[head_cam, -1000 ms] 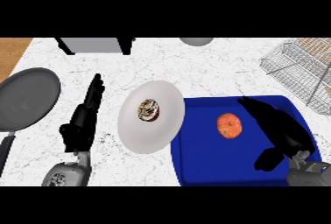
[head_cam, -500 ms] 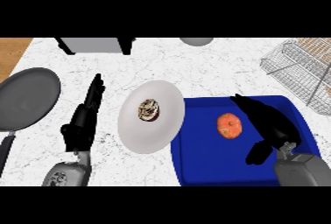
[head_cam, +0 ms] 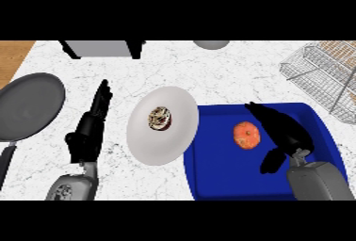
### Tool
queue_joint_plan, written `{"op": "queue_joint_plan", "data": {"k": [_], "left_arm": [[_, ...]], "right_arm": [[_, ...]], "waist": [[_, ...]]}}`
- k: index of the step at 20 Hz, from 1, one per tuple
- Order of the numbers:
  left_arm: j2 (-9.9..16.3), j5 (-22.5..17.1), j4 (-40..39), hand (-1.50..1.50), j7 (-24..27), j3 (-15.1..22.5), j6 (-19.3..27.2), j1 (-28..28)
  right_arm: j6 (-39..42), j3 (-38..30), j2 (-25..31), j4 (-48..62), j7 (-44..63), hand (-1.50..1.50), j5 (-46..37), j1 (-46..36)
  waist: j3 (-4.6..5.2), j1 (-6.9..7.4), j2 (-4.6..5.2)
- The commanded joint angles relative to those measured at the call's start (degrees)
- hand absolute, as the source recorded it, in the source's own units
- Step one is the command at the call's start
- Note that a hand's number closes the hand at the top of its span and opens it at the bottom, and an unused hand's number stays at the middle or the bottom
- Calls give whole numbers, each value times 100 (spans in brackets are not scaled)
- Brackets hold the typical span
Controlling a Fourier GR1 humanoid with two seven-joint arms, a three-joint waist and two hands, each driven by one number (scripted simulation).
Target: Pick the squash from the tray and place it in the tiered basket
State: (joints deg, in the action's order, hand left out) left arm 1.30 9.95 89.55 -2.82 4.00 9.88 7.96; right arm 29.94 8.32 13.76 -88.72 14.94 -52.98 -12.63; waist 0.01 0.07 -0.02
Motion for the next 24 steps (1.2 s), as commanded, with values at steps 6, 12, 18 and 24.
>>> {"op": "queue_joint_plan", "data": {"k": [6,12,18,24], "left_arm": [[-91,12,-504,0,428,-147,33,103],[97,-124,-49,0,-69,-220,-257,152],[-49,74,-179,0,86,-98,-76,96],[-27,13,64,0,79,-45,-172,-128]], "right_arm": [[-411,-40,-229,675,-401,-150,-275,-95],[-581,-58,-545,854,-307,-150,-346,-104],[-1008,-347,-389,996,-782,-150,-262,36],[-2598,166,-716,1952,-991,150,-1250,-267]], "waist": [[0,-4,4],[-1,-5,1],[-1,-10,1],[-2,39,9]]}}
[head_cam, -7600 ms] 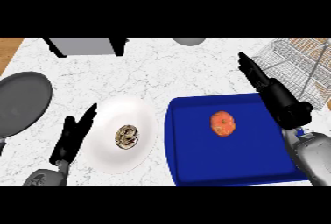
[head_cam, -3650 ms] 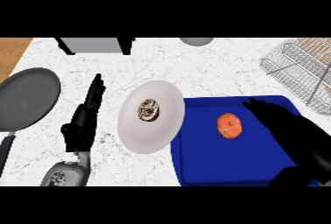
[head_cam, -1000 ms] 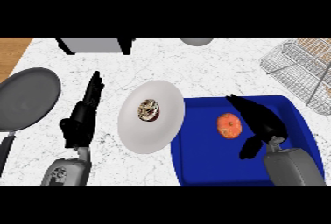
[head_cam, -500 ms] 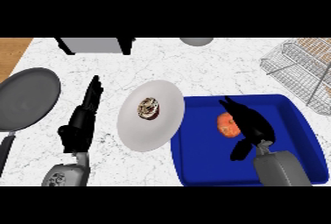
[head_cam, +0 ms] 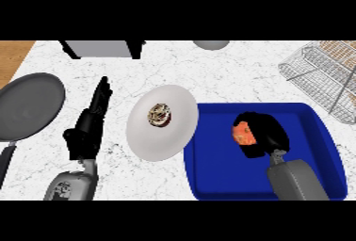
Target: Pick the squash from the tray and place it in the tiered basket
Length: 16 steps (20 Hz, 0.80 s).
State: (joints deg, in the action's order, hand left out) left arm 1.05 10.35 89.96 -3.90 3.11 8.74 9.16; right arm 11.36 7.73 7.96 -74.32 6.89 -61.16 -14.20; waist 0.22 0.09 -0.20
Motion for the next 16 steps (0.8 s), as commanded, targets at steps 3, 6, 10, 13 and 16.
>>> {"op": "queue_joint_plan", "data": {"k": [3,6,10,13,16], "left_arm": [[-21,-63,-163,0,407,-34,-36,-321],[22,-62,-194,0,281,-44,-30,-145],[-24,-85,-21,0,129,65,-77,-32],[10,6,7,0,173,110,-56,-105],[-1,20,19,0,129,181,-110,52]], "right_arm": [[-965,286,-167,520,-128,150,-671,-151],[-1676,-45,83,970,-730,150,-553,147],[-408,-1313,80,1477,2274,150,-678,-915],[-96,-1832,133,1710,3687,150,-812,-1286],[-39,-2080,-22,2021,5077,150,-1112,-2159]], "waist": [[-22,16,25],[-23,0,26],[-3,105,137],[17,216,166],[-2,418,160]]}}
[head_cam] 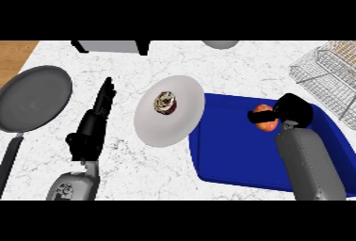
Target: Pick the squash from the tray and place it in the tiered basket
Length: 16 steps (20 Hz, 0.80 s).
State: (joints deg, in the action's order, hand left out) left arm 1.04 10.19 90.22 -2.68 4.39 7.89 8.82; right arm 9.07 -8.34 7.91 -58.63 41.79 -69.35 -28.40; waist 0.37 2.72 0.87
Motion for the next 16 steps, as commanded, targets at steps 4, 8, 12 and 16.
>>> {"op": "queue_joint_plan", "data": {"k": [4,8,12,16], "left_arm": [[-58,37,9,0,-89,98,-3,45],[-22,13,-62,0,-10,47,15,85],[-31,58,-153,0,-88,1,131,216],[18,-45,-375,0,-65,-100,34,281]], "right_arm": [[472,-662,272,1076,2773,150,-702,-1840],[441,-681,396,1461,3308,150,-1150,-2734],[705,-626,555,1488,3642,150,-1592,-3624],[887,-732,621,1547,3690,150,-1796,-4219]], "waist": [[-31,137,15],[-29,61,-5],[-23,-34,-52],[-24,-163,-70]]}}
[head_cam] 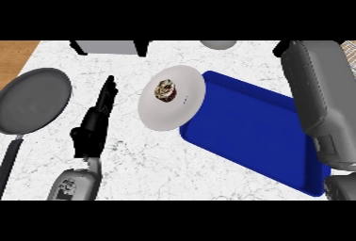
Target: Pick the squash from the tray and place it in the tiered basket
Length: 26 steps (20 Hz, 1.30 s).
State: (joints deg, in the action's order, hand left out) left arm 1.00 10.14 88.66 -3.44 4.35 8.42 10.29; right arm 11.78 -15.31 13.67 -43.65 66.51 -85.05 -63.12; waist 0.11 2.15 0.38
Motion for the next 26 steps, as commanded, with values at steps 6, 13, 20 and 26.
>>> {"op": "queue_joint_plan", "data": {"k": [6,13,20,26], "left_arm": [[-96,69,106,0,145,176,175,-230],[48,-35,-71,0,201,-71,29,-50],[22,-63,36,0,309,17,23,-289],[-4,24,-164,0,62,-13,75,194]], "right_arm": [[416,-454,440,502,927,150,-352,-1259],[-588,-1074,862,652,539,150,-313,-1684],[-1106,-1169,1325,1275,107,150,-560,-1348],[-996,-1259,1914,2055,-168,150,-731,-1574]], "waist": [[-6,-65,-10],[-9,-10,35],[-10,-13,29],[-12,36,76]]}}
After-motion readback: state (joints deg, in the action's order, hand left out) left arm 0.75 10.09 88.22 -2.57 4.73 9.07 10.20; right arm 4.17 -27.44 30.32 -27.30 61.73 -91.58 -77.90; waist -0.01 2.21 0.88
